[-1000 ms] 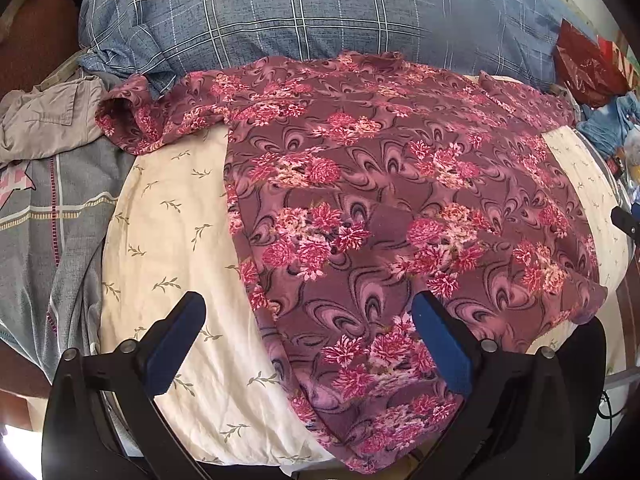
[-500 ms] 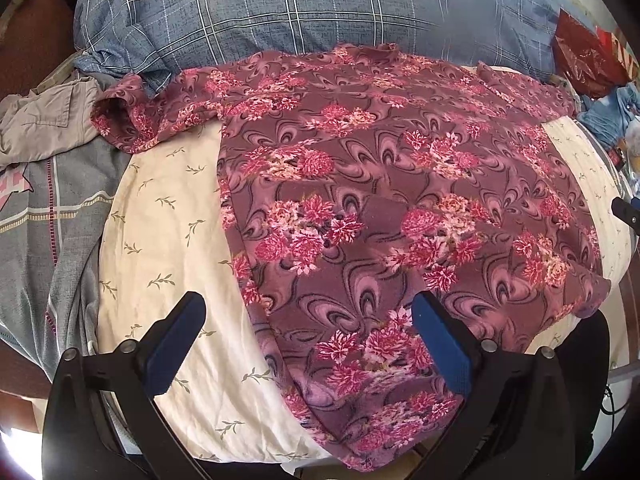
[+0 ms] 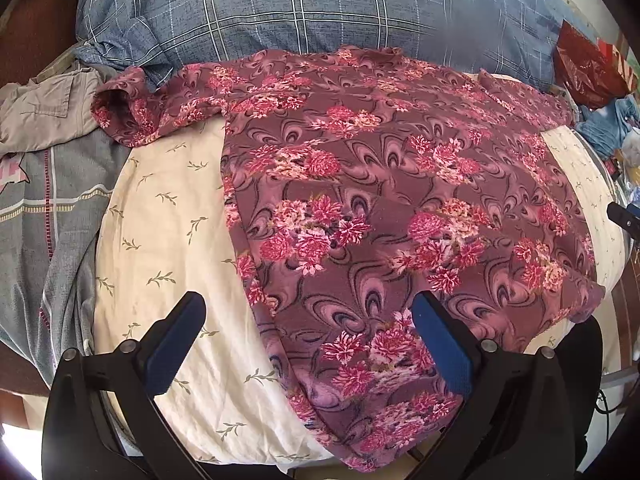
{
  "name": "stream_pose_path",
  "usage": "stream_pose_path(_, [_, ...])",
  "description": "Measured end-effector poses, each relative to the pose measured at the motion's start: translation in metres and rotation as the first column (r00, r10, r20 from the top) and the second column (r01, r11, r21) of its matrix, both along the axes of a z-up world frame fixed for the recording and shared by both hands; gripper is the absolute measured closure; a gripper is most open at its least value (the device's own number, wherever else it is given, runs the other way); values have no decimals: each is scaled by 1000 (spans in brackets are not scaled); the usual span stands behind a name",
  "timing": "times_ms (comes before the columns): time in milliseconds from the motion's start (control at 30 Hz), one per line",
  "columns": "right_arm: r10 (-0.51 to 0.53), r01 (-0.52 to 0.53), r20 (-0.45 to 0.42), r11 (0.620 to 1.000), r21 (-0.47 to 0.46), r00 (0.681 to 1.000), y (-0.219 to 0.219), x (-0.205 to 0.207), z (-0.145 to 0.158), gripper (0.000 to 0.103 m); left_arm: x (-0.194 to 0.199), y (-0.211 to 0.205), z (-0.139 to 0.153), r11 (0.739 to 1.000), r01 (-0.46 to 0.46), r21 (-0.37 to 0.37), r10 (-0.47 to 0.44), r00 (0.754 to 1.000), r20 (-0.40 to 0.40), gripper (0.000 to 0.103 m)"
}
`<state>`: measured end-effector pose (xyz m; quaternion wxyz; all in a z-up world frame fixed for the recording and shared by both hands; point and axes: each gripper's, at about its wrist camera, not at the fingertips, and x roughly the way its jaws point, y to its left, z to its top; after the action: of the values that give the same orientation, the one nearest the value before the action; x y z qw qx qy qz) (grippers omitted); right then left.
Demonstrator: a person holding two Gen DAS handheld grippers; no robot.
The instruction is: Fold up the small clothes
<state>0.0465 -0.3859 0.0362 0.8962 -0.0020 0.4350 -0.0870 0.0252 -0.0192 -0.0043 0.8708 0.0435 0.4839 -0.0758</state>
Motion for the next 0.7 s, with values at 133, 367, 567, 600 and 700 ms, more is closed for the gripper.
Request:
stream_pose_path(133, [3, -3, 4, 1000, 3, 1000, 3, 0, -1, 4, 1, 0, 0, 1000, -5, -13, 5, 1000, -1, 0])
stream_pose_path(367, [10, -10, -6, 1000, 10, 1000, 5, 2, -5, 4, 0, -2, -1, 1000, -9, -16, 8, 1000, -5, 0])
stream_pose_path(567, [10, -10, -2, 1000, 20, 1000, 3, 2, -6, 4, 2, -2, -1, 1000, -9, -9, 9, 1000, -11, 0])
stream_pose_path(600, [9, -9, -3, 1000, 22, 1000, 3, 1, -6, 4, 3, -2, -1, 1000, -9, -8, 9, 1000, -12, 0])
stream_pose_path(700, [5, -5, -7, 1000, 30, 1000, -2, 1, -8, 4, 5, -2, -1, 1000, -11, -11, 11, 1000, -17, 0])
